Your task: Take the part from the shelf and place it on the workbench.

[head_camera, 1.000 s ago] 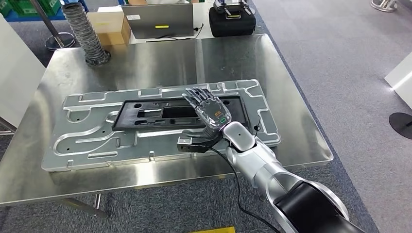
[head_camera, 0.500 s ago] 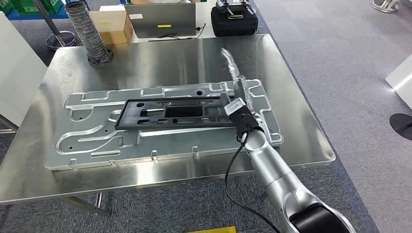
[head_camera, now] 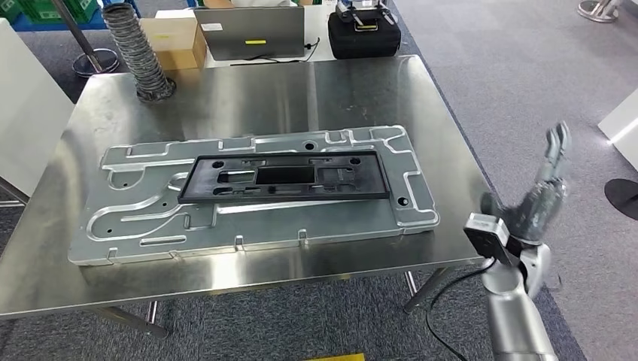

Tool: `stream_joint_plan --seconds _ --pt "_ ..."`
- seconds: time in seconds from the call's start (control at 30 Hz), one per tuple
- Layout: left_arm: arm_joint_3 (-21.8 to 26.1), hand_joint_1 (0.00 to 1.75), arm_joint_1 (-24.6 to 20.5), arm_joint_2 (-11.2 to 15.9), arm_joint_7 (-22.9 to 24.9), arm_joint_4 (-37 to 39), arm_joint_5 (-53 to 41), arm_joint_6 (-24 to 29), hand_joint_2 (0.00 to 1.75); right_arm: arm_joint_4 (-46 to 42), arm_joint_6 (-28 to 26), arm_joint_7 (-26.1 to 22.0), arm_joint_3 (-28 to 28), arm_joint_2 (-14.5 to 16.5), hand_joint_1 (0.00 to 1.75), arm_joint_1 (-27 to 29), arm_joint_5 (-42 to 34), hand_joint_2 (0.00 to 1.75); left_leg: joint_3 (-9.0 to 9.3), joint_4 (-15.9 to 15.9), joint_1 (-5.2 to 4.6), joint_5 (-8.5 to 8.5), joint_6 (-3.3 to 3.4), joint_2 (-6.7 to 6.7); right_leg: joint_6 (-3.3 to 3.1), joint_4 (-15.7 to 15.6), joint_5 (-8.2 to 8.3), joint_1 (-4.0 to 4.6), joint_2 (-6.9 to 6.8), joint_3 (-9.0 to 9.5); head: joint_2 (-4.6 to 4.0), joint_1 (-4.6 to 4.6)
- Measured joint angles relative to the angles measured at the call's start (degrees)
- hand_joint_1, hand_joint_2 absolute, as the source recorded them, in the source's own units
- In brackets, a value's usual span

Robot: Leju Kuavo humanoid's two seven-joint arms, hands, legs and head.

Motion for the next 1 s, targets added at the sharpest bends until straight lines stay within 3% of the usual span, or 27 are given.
stream_joint_plan --seconds 0.07,0.13,0.23,0.27,0.3,0.33,0.4,0.47,0.57,0.6,0.67,0.73,0.77,0.8,0.83,0.93,1.0 --pt "0.26 0.0 0.11 -0.08 0.16 0.0 0.05 0.01 0.0 -1.29 -0.17 0.0 -4.03 -0.34 0.0 3.79 0.69 0.0 0.12 -0.28 0.03 0.2 0.77 -0.02 0.7 0.04 -0.17 -0.17 0.04 0.14 0.0 0.01" --pt "0.48 0.0 0.1 -0.2 0.35 0.0 0.11 -0.03 0.0 -1.82 -0.38 0.01 -7.2 -0.5 0.0 7.27 1.75 0.0 0.27 -0.71 0.16 0.49 1.42 0.02 1.42 2.49 -2.06 -0.41 0.14 -0.84 0.0 0.01" --pt "0.79 0.0 0.1 -0.39 0.56 0.0 0.15 -0.02 0.0 -1.54 -0.98 0.02 -10.71 -0.22 0.0 11.72 2.75 0.0 0.09 -0.78 0.07 0.56 1.74 0.09 2.14 13.53 -7.55 -0.68 0.19 -6.07 0.0 0.0" --pt "0.85 0.0 0.12 -0.46 0.6 0.0 0.13 0.03 0.0 -1.21 -1.24 0.02 -11.71 0.07 0.0 13.04 3.15 0.0 0.05 -0.77 0.03 0.55 1.76 0.1 2.22 16.06 -8.21 -0.75 0.19 -7.26 0.0 0.0" --pt "0.88 0.0 0.15 -0.55 0.63 0.0 0.1 0.08 0.0 -0.8 -1.45 0.02 -12.66 0.43 0.0 14.16 3.64 0.0 0.05 -0.75 0.01 0.54 1.76 0.1 2.22 16.26 -7.68 -0.81 0.19 -7.31 0.0 0.0" --pt "0.9 0.0 0.16 -0.64 0.64 0.0 0.08 0.13 0.0 -0.36 -1.51 0.02 -13.57 0.84 0.0 15.06 4.11 0.0 0.11 -0.74 0.0 0.52 1.73 0.09 2.14 14.1 -6.18 -0.86 0.18 -6.18 0.0 0.0" --pt "0.95 0.0 0.15 -0.85 0.62 0.0 0.09 0.14 0.0 0.54 -1.4 0.02 -15.17 1.56 0.0 16.28 4.99 0.0 0.3 -0.69 -0.07 0.49 1.51 0.1 1.72 5.66 -2.49 -0.82 0.17 -1.75 0.0 0.0" --pt "1.03 0.0 0.1 -1.04 0.56 0.0 0.14 0.14 0.0 1.67 -1.03 0.04 -16.51 2.16 0.0 16.93 5.74 0.0 0.37 -0.6 -0.22 0.55 1.04 0.1 1.12 0.32 -0.72 -0.54 0.22 0.91 0.0 0.01" --pt "1.17 0.0 0.07 -1.18 0.53 0.0 0.16 0.2 0.0 4.22 0.46 0.15 -18.71 3.26 0.0 17.17 6.53 0.0 0.31 -0.63 -0.27 0.66 0.15 0.12 0.19 -0.35 -0.25 -0.44 0.21 0.86 0.0 0.01" --pt "1.19 0.0 0.06 -1.23 0.56 0.0 0.15 0.23 0.0 5.22 1.14 0.19 -19.46 3.65 0.0 17.13 6.8 0.0 0.08 -0.12 -0.27 0.0 -0.15 0.13 -0.25 -0.63 0.06 -0.59 0.13 0.8 0.0 0.01" --pt "1.2 0.0 0.03 -1.34 0.67 0.0 0.11 0.31 0.0 7.48 2.39 0.21 -20.77 4.44 0.0 16.99 7.89 0.0 -1.49 4.01 -0.24 -3.47 -0.64 0.15 -1.02 -1.13 0.75 -0.84 -0.06 0.42 0.0 0.0" --pt "1.22 0.0 0.04 -1.45 0.8 0.0 0.09 0.41 0.0 10.34 3.28 0.2 -21.87 5.2 0.0 16.83 9.99 0.0 -4.09 11.48 -0.19 -8.07 -0.92 0.17 -1.32 -1.11 1.28 -0.72 -0.13 -0.35 0.0 0.0" --pt "1.23 0.0 0.04 -1.48 0.89 0.0 0.1 0.49 0.0 12.05 3.57 0.2 -22.42 5.56 0.0 16.68 11.15 0.0 -4.83 14.27 -0.18 -9.37 -0.99 0.17 -1.34 -1.03 1.57 -0.66 -0.14 -0.8 0.0 0.0" --pt "1.23 0.0 0.03 -1.51 0.98 0.0 0.11 0.55 0.0 13.92 3.73 0.16 -23.01 5.87 0.0 16.48 12.18 0.0 -4.58 15.07 -0.18 -9.59 -1.0 0.17 -1.3 -0.92 1.86 -0.61 -0.14 -1.24 0.0 0.0" --pt "1.24 0.0 0.01 -1.52 1.08 0.0 0.13 0.58 0.0 15.82 3.79 0.12 -23.62 6.13 0.0 16.22 13.0 0.0 -3.16 13.47 -0.18 -8.74 -0.93 0.17 -1.22 -0.78 2.13 -0.59 -0.13 -1.67 0.0 0.0" --pt "1.24 0.0 -0.23 -1.55 1.26 0.0 0.19 0.62 0.0 21.85 3.18 0.02 -25.36 6.44 0.0 15.22 15.27 0.0 4.34 1.4 -0.28 -4.81 -0.31 0.13 -0.64 -0.26 2.87 -0.49 -0.06 -2.54 0.0 0.01" --pt "1.25 0.0 -0.36 -1.66 1.31 0.0 0.22 0.61 0.0 26.57 2.94 0.03 -26.57 6.48 0.0 14.36 16.07 0.0 6.13 -2.02 -0.51 -4.0 0.29 0.08 0.03 -0.12 3.45 -0.35 -0.03 -2.75 0.0 0.01"
